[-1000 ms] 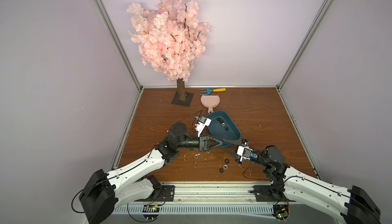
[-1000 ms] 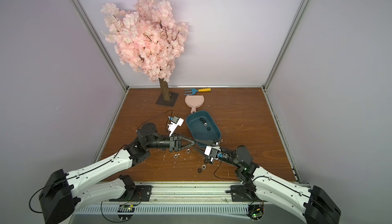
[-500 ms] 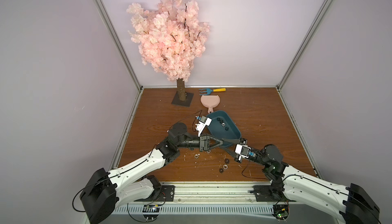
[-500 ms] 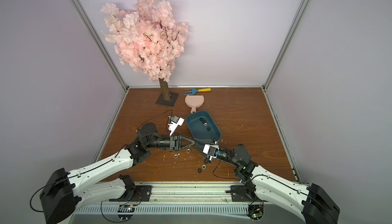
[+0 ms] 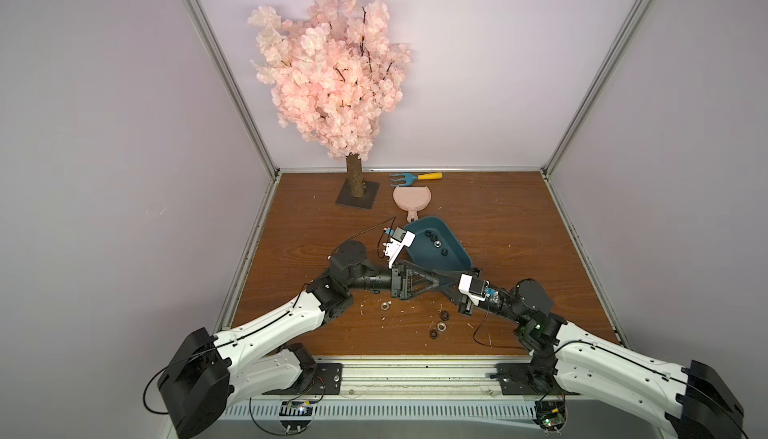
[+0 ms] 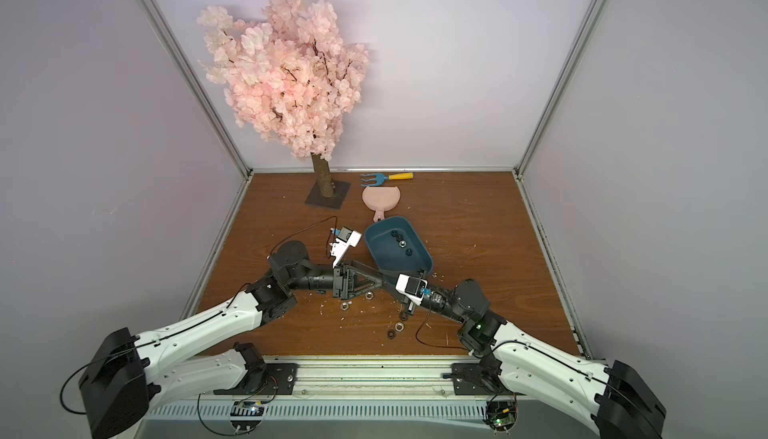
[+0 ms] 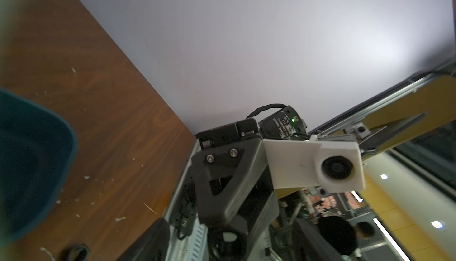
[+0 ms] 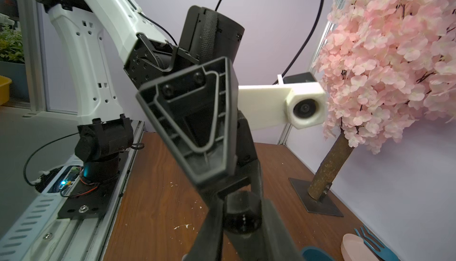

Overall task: Put the nuts on the desktop into the storage box
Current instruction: Pick up the nut from the center of the board, then place the nut in the storage box.

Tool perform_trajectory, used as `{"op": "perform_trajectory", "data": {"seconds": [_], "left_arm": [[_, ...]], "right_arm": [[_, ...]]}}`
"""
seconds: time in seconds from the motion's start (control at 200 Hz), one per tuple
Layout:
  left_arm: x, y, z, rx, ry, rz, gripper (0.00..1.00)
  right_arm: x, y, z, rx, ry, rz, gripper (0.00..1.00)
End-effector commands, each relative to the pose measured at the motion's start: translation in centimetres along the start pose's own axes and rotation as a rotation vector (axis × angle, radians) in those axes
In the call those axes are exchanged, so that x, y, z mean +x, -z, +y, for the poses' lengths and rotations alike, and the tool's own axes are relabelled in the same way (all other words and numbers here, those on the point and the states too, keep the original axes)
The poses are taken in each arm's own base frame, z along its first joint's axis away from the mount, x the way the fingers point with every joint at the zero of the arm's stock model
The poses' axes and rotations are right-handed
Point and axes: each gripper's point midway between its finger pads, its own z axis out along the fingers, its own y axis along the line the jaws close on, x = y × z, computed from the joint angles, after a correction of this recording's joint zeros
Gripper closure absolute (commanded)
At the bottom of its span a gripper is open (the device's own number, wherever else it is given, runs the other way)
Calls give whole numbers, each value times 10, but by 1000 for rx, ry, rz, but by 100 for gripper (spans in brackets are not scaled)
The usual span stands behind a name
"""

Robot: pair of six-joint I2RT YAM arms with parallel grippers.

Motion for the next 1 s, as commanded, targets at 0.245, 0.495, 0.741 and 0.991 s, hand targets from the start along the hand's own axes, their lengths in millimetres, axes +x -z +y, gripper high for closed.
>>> {"op": "perform_trajectory", "data": {"seconds": [0.245, 0.495, 0.741, 0.991], "left_arm": [[-5, 34, 89, -461, -309, -58, 0], [9, 26, 104, -509, -686, -20, 0], [17, 20, 117, -501, -971, 30, 0], [29, 11, 137, -504, -961, 128, 0]], "right_arm": [[44, -9, -55, 260, -259, 358, 92], [109, 7, -89, 430, -472, 598, 91], [168, 31, -105, 572, -520, 908, 89], [209, 46, -111, 690, -581, 1124, 88]]}}
